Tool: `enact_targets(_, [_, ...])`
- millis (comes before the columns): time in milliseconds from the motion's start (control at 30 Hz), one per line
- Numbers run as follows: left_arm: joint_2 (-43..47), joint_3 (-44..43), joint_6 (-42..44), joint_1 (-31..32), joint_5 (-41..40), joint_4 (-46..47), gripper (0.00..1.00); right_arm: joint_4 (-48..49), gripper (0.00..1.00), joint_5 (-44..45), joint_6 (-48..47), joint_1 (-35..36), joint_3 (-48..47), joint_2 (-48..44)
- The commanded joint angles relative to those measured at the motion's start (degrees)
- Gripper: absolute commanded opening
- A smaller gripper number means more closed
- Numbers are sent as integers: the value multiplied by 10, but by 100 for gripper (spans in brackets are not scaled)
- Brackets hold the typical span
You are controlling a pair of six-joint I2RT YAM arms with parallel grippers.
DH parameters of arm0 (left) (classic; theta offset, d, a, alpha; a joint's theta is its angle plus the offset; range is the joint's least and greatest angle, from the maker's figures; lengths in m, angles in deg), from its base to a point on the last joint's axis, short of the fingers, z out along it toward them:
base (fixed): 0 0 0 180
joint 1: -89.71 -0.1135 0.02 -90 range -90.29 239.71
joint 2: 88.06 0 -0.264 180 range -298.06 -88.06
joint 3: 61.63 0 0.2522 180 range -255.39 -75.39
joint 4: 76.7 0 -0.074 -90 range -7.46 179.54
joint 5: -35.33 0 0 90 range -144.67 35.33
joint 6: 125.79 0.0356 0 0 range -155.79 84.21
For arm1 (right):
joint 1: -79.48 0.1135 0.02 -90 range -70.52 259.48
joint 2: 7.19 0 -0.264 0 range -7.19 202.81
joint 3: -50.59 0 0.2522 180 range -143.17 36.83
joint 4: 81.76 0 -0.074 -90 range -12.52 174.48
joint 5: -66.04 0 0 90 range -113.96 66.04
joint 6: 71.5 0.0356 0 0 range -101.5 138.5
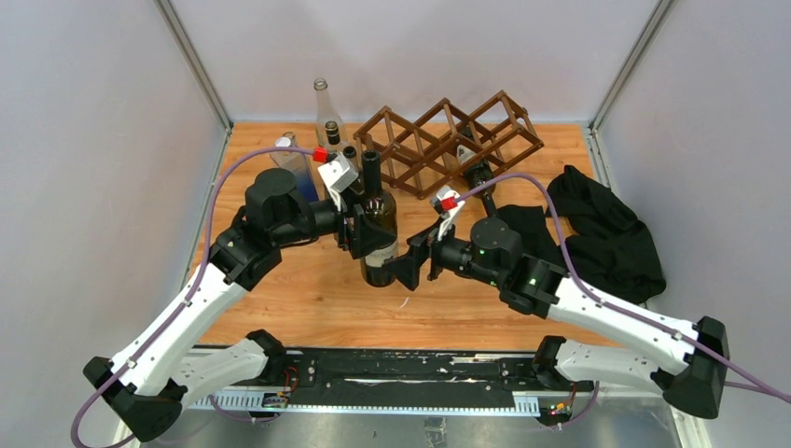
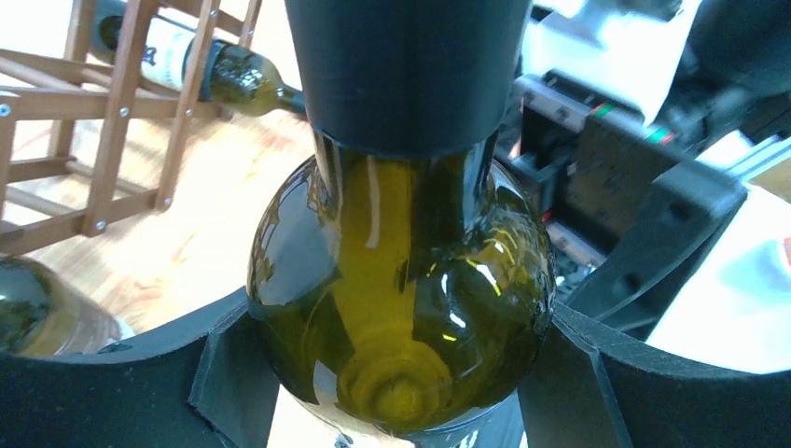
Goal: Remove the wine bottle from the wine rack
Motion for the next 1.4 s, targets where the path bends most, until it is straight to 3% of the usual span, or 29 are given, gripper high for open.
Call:
enact_targets(0, [10, -28, -66, -6, 57, 84, 0, 112, 96, -15, -53, 16, -14, 50])
enact_targets(267, [20, -12, -116, -21, 108, 102, 0, 190, 94, -45, -77, 25, -21, 118])
enact_targets(300, [23, -12, -121, -25, 112, 103, 0, 199, 85, -46, -78, 27, -16, 118])
enact_targets(333, [24, -13, -123, -28, 115, 103, 0, 205, 66, -49, -81, 27, -12, 118])
enact_targets(367, [27, -13, -124, -30, 116, 102, 3, 207, 54, -53, -85, 28, -10, 118])
enact_targets(400, [28, -15, -124, -33, 116, 99, 16, 203, 38, -54, -88, 28, -9, 118])
enact_targets(433, [29, -15, -125, -40, 115, 89, 44, 191, 22, -56, -97, 30, -11, 121])
enact_targets(467, [29, -16, -125, -43, 113, 83, 57, 183, 5, -54, -102, 31, -13, 122])
enact_targets(533, [26, -17, -120, -56, 112, 69, 84, 161, 0, -47, -114, 37, -15, 124])
enact_targets(600, [26, -15, -119, -73, 114, 65, 95, 155, 0, -40, -124, 43, -8, 122])
enact_targets(733, [27, -17, -130, -97, 123, 82, 96, 154, 0, -24, -137, 52, 3, 118])
enact_targets(867, [24, -21, -136, -113, 133, 91, 93, 151, 0, -17, -143, 59, 4, 121])
enact_targets(967, [20, -12, -136, -115, 147, 93, 83, 151, 0, -15, -143, 63, 1, 124])
enact_targets(1067, [22, -2, -124, -119, 155, 95, 59, 150, 0, -9, -139, 65, 3, 123])
enact_targets(1133, [23, -3, -101, -121, 138, 78, 31, 150, 0, -5, -137, 65, 8, 121])
enact_targets(1167, [23, -9, -87, -121, 128, 62, 12, 147, 5, -2, -136, 65, 10, 120])
enact_targets(1200, [22, -13, -68, -121, 121, 50, 5, 142, 19, 3, -133, 65, 12, 120])
enact_targets(1233, [19, -19, -47, -121, 115, 34, 0, 138, 39, 11, -129, 65, 13, 119])
enact_targets(1267, [17, -24, -23, -121, 108, 17, 0, 124, 65, 23, -123, 65, 12, 118])
enact_targets(1300, [13, -32, 9, -121, 105, -2, 0, 111, 81, 33, -120, 65, 9, 116])
enact_targets(1367, [6, -40, 64, -122, 97, -30, 0, 90, 88, 48, -117, 65, 8, 111])
